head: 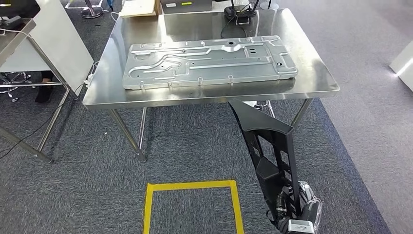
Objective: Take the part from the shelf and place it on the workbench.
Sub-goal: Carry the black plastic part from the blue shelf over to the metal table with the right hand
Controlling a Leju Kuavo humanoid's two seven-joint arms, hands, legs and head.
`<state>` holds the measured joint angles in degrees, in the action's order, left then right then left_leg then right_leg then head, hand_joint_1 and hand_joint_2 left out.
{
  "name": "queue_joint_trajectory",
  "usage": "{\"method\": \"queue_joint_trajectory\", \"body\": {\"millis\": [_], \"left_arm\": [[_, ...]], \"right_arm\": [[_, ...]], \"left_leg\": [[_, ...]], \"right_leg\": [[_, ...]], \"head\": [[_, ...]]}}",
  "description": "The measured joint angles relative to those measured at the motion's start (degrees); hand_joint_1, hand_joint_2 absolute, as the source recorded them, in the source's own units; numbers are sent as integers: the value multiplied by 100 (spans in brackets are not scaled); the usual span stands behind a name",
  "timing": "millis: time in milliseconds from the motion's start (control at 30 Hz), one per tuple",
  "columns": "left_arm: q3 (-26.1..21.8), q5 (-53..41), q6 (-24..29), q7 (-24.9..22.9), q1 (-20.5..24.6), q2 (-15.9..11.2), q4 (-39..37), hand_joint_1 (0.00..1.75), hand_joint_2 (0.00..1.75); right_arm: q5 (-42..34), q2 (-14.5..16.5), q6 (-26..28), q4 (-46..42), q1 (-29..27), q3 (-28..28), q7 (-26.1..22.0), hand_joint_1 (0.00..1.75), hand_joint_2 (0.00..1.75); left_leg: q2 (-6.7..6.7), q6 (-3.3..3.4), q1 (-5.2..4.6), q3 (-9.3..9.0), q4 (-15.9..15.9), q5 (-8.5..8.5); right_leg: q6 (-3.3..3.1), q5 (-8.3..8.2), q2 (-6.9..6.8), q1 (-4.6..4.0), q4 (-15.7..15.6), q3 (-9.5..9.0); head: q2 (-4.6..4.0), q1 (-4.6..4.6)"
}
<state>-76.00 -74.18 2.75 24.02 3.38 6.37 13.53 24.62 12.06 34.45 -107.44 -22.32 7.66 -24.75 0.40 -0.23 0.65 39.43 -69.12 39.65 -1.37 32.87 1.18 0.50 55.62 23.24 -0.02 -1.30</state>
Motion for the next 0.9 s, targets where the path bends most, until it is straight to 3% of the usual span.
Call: {"method": "queue_joint_trajectory", "body": {"millis": [100, 133, 200, 233, 267, 300, 333, 367, 433, 467, 500, 533, 600, 633, 733, 767, 833, 900], "left_arm": [[-1, 0, 3, -10, -38, -30, 0, 0, 0], [-1, 0, 4, -14, -28, -38, 1, 0, 0], [0, -1, 9, -16, 48, -46, 2, 0, 0], [0, -2, 14, -15, 96, -49, 2, 0, 0], [0, -5, 20, -15, 133, -52, 2, 0, 0], [0, -10, 25, -14, 150, -53, 2, 0, 0], [0, -14, 28, -13, 146, -54, 2, 0, 0], [0, -18, 31, -11, 127, -55, 2, 0, 0], [-1, -19, 31, -8, 76, -55, 2, 0, 0], [-2, -20, 31, -6, 58, -55, 2, 0, 0], [-2, -20, 30, -4, 47, -53, 2, 0, 0], [-2, -20, 29, -2, 43, -51, 2, 0, 0], [-2, -20, 30, -1, 50, -46, 2, 0, 0], [-2, -20, 30, -1, 52, -47, 2, 0, 0], [-2, -20, 28, -14, 55, -51, 2, 0, 0], [-2, -20, 27, -19, 61, -53, 2, 0, 0], [-2, -24, 25, -25, 73, -55, 2, 0, 0], [-2, -26, 24, -28, 69, -60, 2, 0, 0]], "right_arm": [[-16, 0, 18, 41, 5, 8, 17, 175, 175], [-19, 1, 23, 49, 9, 14, 25, 175, 175], [-18, 2, 44, 43, 40, 32, 40, 175, 175], [-14, 2, 54, 37, 60, 41, 49, 175, 175], [-9, 2, 61, 35, 79, 46, 60, 175, 175], [-4, 1, 65, 39, 91, 49, 74, 175, 175], [0, 1, 68, 47, 90, 47, 86, 175, 175], [2, 0, 69, 58, 84, 44, 95, 175, 175], [3, 0, 72, 88, 68, 38, 106, 175, 175], [3, 0, 72, 101, 64, 37, 110, 175, 175], [3, 0, 72, 113, 62, 36, 115, 175, 175], [3, 0, 72, 123, 59, 36, 122, 175, 175], [3, -2, 70, 148, 55, 37, 140, 175, 175], [3, -2, 68, 158, 50, 39, 152, 175, 175], [41, -2, 52, 182, 54, 50, 270, 175, 175], [73, -2, 49, 189, 59, 54, 327, 175, 175], [140, -2, 51, 205, 63, 63, 412, 175, 175], [174, -2, 60, 232, 66, 69, 445, 175, 175]], "left_leg": [[-14, 85, -51, -12, 740, -1411], [-25, 107, -72, -77, 812, -1686], [-45, 155, -82, -240, 834, -1624], [-52, 191, -70, -315, 875, -1598], [-55, 229, -55, -391, 921, -1568], [-56, 255, -40, -461, 969, -1537], [-55, 272, -36, -519, 1001, -1496], [-57, 280, -31, -572, 1020, -1447], [-62, 268, -18, -710, 1034, -1328], [-67, 259, -8, -797, 1038, -1260], [-72, 243, 1, -890, 1041, -1190], [-76, 221, 9, -962, 1044, -1123], [-86, 150, 4, -1073, 1025, -998], [-87, 105, -2, -1116, 1016, -965], [-82, -15, -2, -1151, 931, -950], [-79, -37, 5, -1088, 814, -905], [-74, -54, 13, -790, 297, -649], [-72, -58, 13, -357, -347, -356]], "right_leg": [[72, 340, 47, -4, -39, -387], [113, 410, 62, -7, -46, -507], [201, 317, 70, -10, 185, -534], [232, 172, 51, -9, 494, -407], [259, 62, 23, -4, 887, -166], [280, 63, -8, 4, 1264, 105], [298, 198, -38, 14, 1547, 367], [320, 445, -53, 25, 1710, 602], [372, 901, -69, 47, 1726, 921], [389, 946, -77, 56, 1596, 1008], [399, 793, -87, 65, 1366, 1046], [398, 447, -104, 74, 1071, 1062], [345, -224, -148, 68, 614, 1073], [294, -428, -158, 56, 519, 1080], [130, -525, -130, 50, 465, 1023], [90, -524, -133, 56, 440, 990], [26, -506, -170, 53, 408, 948], [-12, -469, -209, 27, 405, 938]], "head": [[-1, 1], [-1, 2], [1, 2], [1, 2], [2, 0], [1, 0], [1, -2], [1, -2], [1, -1], [2, -1], [1, -2], [1, -4], [0, -3], [0, -1], [0, 2], [0, 3], [-1, 5], [0, 7]]}}
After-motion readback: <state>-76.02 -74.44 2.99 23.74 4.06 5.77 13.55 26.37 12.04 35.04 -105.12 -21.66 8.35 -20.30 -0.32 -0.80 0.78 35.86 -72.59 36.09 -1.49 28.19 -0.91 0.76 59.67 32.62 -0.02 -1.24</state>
